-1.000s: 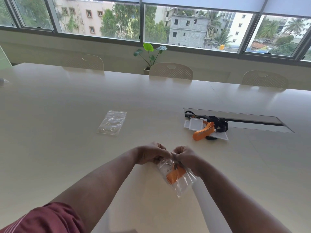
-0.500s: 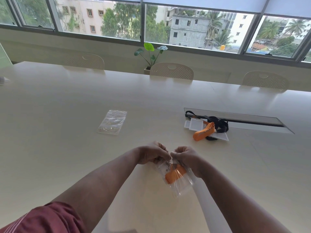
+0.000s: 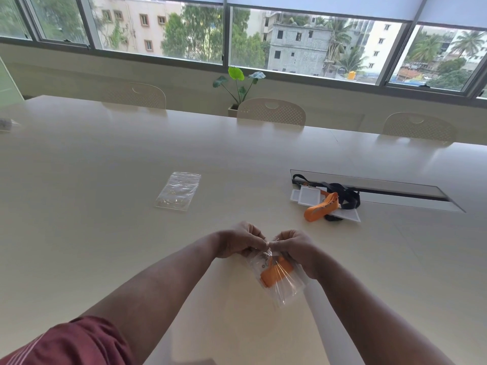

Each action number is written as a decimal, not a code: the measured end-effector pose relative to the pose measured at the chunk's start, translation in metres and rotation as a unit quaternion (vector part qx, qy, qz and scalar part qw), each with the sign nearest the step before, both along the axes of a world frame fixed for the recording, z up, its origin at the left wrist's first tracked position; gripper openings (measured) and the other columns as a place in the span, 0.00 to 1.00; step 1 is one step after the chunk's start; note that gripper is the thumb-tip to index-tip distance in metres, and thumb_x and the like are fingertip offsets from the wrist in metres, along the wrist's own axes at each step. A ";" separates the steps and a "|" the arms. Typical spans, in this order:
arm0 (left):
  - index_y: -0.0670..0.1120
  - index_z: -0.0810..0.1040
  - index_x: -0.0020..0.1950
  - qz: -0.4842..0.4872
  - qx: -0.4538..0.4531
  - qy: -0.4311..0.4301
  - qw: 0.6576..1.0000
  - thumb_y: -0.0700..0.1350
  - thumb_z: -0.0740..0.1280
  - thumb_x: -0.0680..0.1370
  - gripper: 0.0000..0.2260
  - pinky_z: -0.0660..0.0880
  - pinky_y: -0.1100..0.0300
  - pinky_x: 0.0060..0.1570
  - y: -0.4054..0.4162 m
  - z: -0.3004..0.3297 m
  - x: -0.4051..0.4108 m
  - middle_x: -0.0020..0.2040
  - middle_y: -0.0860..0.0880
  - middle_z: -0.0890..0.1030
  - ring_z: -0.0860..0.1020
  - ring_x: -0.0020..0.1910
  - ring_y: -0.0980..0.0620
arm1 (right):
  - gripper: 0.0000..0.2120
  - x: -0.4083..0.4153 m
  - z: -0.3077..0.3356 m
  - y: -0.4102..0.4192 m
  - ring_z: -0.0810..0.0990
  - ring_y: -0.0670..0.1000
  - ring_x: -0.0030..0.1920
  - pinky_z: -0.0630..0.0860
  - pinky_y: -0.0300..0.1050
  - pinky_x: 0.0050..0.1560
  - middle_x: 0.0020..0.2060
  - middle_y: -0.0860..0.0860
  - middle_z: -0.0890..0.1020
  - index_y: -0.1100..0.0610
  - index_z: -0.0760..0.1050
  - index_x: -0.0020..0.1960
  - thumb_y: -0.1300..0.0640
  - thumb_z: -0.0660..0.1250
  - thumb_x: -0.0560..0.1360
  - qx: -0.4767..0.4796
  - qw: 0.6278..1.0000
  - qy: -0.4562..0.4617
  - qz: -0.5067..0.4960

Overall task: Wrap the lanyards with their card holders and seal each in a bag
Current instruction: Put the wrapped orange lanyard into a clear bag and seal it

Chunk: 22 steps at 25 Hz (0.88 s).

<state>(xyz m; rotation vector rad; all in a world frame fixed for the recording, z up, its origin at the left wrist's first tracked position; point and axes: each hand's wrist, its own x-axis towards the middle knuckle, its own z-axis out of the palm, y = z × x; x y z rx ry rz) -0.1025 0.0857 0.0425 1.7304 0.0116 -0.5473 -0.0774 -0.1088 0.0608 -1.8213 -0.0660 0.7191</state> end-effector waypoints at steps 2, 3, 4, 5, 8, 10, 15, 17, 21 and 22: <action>0.39 0.82 0.49 0.003 0.000 0.000 1.000 0.37 0.72 0.77 0.03 0.70 0.63 0.32 0.000 -0.001 0.000 0.36 0.46 0.78 0.73 0.31 0.54 | 0.05 0.000 0.000 0.002 0.81 0.51 0.33 0.79 0.43 0.32 0.37 0.57 0.82 0.63 0.80 0.47 0.65 0.75 0.73 -0.002 1.000 -0.001 -0.012; 0.39 0.82 0.49 0.005 0.001 0.001 1.000 0.38 0.73 0.77 0.03 0.71 0.64 0.32 0.000 0.000 0.000 0.36 0.46 0.78 0.73 0.32 0.54 | 0.06 0.000 0.000 0.002 0.81 0.51 0.33 0.79 0.43 0.32 0.37 0.57 0.82 0.63 0.80 0.47 0.64 0.75 0.73 -0.001 1.000 0.000 -0.015; 0.39 0.82 0.48 0.006 0.002 0.002 1.000 0.38 0.73 0.77 0.03 0.71 0.64 0.31 0.000 0.000 0.000 0.36 0.46 0.77 0.73 0.31 0.54 | 0.06 0.000 -0.001 0.002 0.81 0.51 0.33 0.79 0.43 0.32 0.38 0.58 0.82 0.63 0.80 0.47 0.64 0.75 0.73 0.001 1.000 0.004 -0.015; 0.39 0.82 0.46 0.006 0.001 0.002 1.000 0.37 0.73 0.76 0.02 0.70 0.64 0.30 0.000 0.001 0.000 0.35 0.46 0.77 0.73 0.31 0.54 | 0.05 0.001 -0.001 0.002 0.81 0.51 0.33 0.79 0.43 0.32 0.37 0.58 0.82 0.63 0.79 0.46 0.64 0.75 0.73 0.003 1.000 0.008 -0.012; 0.40 0.82 0.43 0.005 -0.002 -0.001 1.000 0.36 0.73 0.75 0.02 0.69 0.64 0.30 -0.001 0.001 -0.001 0.34 0.46 0.76 0.72 0.29 0.55 | 0.04 0.005 -0.005 -0.002 0.82 0.51 0.34 0.80 0.45 0.36 0.37 0.56 0.83 0.60 0.80 0.44 0.61 0.75 0.75 0.001 1.000 0.012 0.014; 0.39 0.81 0.43 0.005 -0.001 -0.007 1.000 0.37 0.74 0.72 0.03 0.67 0.62 0.31 -0.002 0.002 -0.002 0.34 0.45 0.76 0.71 0.30 0.53 | 0.05 0.008 -0.007 -0.005 0.82 0.51 0.36 0.80 0.46 0.38 0.37 0.55 0.84 0.59 0.81 0.44 0.59 0.76 0.74 -0.005 0.999 0.008 0.036; 0.38 0.81 0.45 0.019 0.013 -0.018 1.000 0.41 0.73 0.68 0.09 0.66 0.61 0.30 -0.002 0.001 -0.003 0.33 0.46 0.76 0.71 0.29 0.53 | 0.05 0.012 -0.010 -0.008 0.83 0.52 0.37 0.80 0.48 0.43 0.39 0.56 0.84 0.59 0.83 0.46 0.58 0.76 0.74 0.003 0.999 0.012 0.052; 0.38 0.82 0.46 0.024 0.009 -0.015 1.000 0.41 0.74 0.69 0.09 0.67 0.61 0.30 -0.001 0.001 -0.004 0.33 0.46 0.76 0.71 0.29 0.53 | 0.05 0.011 -0.010 -0.008 0.82 0.52 0.36 0.80 0.49 0.42 0.38 0.57 0.83 0.60 0.82 0.46 0.59 0.75 0.75 0.019 0.999 0.019 0.046; 0.41 0.83 0.43 0.024 0.001 -0.007 1.000 0.36 0.73 0.74 0.01 0.70 0.59 0.35 -0.003 0.003 -0.006 0.36 0.45 0.80 0.74 0.32 0.52 | 0.02 0.009 -0.008 -0.008 0.80 0.53 0.34 0.80 0.48 0.39 0.35 0.57 0.81 0.61 0.82 0.43 0.63 0.73 0.75 0.031 0.999 0.022 0.021; 0.42 0.83 0.43 0.022 0.002 -0.006 1.000 0.36 0.72 0.75 0.03 0.71 0.59 0.36 -0.003 0.004 -0.006 0.37 0.45 0.80 0.75 0.33 0.52 | 0.03 0.009 -0.008 -0.008 0.80 0.53 0.34 0.79 0.49 0.40 0.35 0.56 0.81 0.61 0.81 0.42 0.64 0.73 0.74 0.033 0.999 0.022 0.015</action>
